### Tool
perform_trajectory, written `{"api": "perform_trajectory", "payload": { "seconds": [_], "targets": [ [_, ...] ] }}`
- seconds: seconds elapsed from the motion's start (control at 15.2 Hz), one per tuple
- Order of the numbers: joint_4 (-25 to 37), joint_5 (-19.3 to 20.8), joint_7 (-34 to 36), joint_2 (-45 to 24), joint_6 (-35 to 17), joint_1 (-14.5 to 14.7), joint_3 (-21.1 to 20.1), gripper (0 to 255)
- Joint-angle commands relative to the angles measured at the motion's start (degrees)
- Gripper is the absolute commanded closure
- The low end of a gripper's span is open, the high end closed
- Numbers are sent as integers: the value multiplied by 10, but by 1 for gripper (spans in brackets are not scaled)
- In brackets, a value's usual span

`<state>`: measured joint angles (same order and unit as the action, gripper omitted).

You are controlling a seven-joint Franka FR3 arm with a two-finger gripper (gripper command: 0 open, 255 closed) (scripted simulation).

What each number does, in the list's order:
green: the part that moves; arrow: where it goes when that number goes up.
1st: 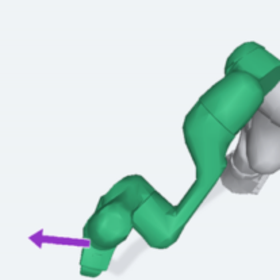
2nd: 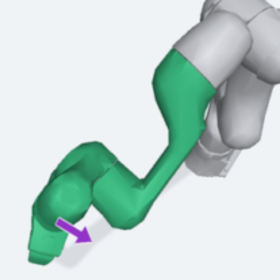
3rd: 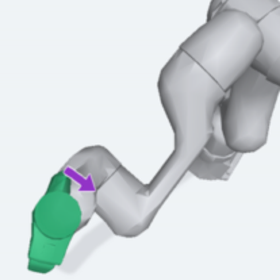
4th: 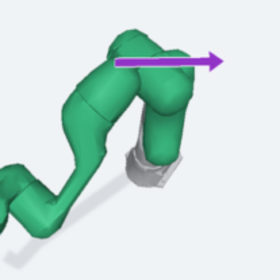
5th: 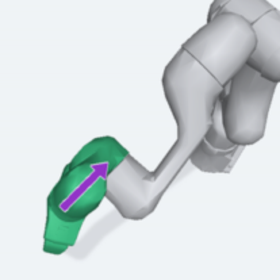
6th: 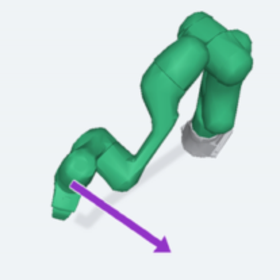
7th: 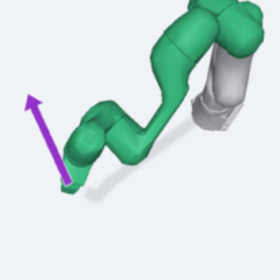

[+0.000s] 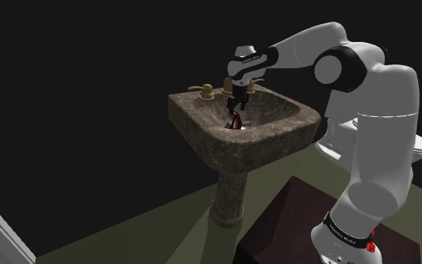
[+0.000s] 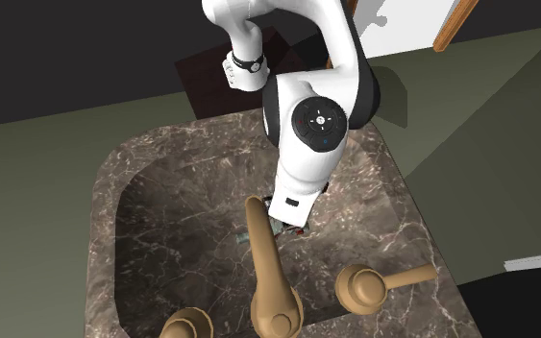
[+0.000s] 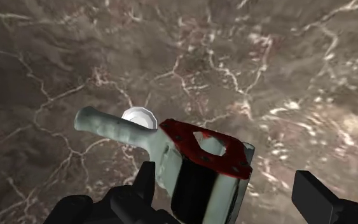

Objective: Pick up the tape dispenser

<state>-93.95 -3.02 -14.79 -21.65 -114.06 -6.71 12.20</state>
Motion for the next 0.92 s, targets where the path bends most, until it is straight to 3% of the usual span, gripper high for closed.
{"api": "perform_trajectory", "payload": {
  "seconds": [0.0,0.2,0.26,0.86],
  "targets": [
    [-12,-1,-1,-5,-14,-2,1,0],
    [-18,-2,-1,-9,-24,-2,0,0],
    [-18,-2,-1,-9,-25,-2,0,255],
    [-18,-2,-1,-9,-24,-2,0,255]
  ]
}}
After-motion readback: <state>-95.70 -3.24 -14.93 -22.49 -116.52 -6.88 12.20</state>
